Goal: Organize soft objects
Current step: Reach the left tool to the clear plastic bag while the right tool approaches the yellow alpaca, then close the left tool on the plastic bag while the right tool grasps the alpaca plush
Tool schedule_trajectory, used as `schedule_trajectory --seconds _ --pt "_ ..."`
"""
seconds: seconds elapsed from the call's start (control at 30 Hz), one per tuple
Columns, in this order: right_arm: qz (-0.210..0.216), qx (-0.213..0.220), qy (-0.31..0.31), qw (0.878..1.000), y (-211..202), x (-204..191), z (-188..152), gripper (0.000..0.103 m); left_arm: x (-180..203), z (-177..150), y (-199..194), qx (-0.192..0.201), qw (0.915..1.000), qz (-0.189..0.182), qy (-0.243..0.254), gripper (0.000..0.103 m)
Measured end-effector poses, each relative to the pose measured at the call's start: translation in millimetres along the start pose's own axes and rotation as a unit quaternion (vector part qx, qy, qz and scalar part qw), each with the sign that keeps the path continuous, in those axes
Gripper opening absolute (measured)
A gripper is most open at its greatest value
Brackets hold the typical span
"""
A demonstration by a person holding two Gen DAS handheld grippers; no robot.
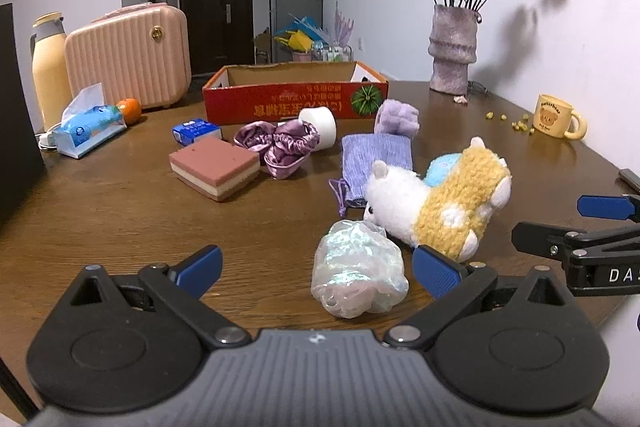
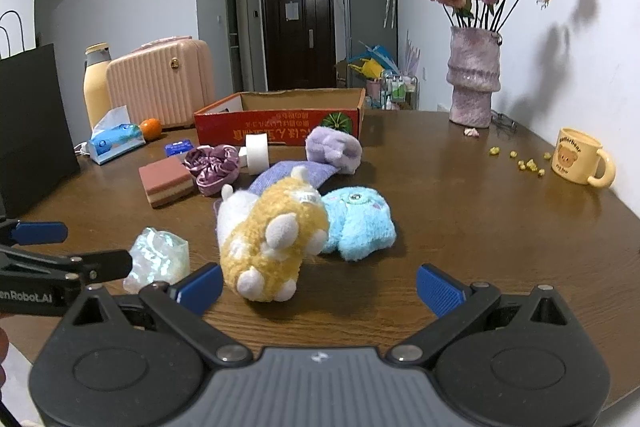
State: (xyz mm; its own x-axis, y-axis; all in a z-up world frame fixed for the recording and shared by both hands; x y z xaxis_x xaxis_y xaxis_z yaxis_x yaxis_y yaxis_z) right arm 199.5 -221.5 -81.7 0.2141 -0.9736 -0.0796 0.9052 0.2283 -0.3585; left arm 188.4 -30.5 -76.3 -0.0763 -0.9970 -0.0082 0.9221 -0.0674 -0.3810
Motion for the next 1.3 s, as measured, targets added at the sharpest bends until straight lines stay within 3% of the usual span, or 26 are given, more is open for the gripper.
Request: schedule_trajectory --seconds 0.77,0.83,0.93,0.97,1.0,1.3 --pt "0.031 -0.025 0.038 0.998 41.6 26.5 -18.2 0.103 21.7 -14.8 57.5 -0.066 0.9977 -0.004 0.016 0.100" --pt "0.034 -0.026 0.040 0.998 43.5 26.9 -18.8 0.103 21.8 -15.7 60.6 -0.069 0.9975 -0.004 0.015 0.094" --pt "0.036 -0.028 0.041 0.998 45.3 26.7 -19.6 0.103 22.9 -18.5 65.6 -0.078 0.9969 -0.007 0.013 0.069" --pt "0.037 -0.028 0.041 0.998 45.9 26.5 -19.6 0.103 23.4 -19.7 67.4 -0.082 0.9965 -0.011 0.011 0.057" --pt "0.038 -0.028 0.041 0.998 46.3 26.3 -19.5 0.103 23.6 -21.3 69.1 -0.087 0.9960 -0.017 0.007 0.052" --pt "0.042 -0.026 0.037 0.998 46.1 19.7 -16.5 0.103 21.6 -20.7 66.5 -0.080 0.9963 -0.031 -0.005 0.046"
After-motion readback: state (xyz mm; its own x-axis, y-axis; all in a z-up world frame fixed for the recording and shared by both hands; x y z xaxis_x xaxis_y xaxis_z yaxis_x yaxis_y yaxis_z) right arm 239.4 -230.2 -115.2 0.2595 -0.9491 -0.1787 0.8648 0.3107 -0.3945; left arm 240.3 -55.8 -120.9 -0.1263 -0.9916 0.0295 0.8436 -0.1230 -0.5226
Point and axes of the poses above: each gripper's, at about its wrist camera, not at the fingertips, and y roughly the way its jaws point, x to its right, z to its top, the point moved 8 cm from there along y, roughly the way its jaws point, and after that the axes turned 10 degrees about x, right-handed, at the moved point
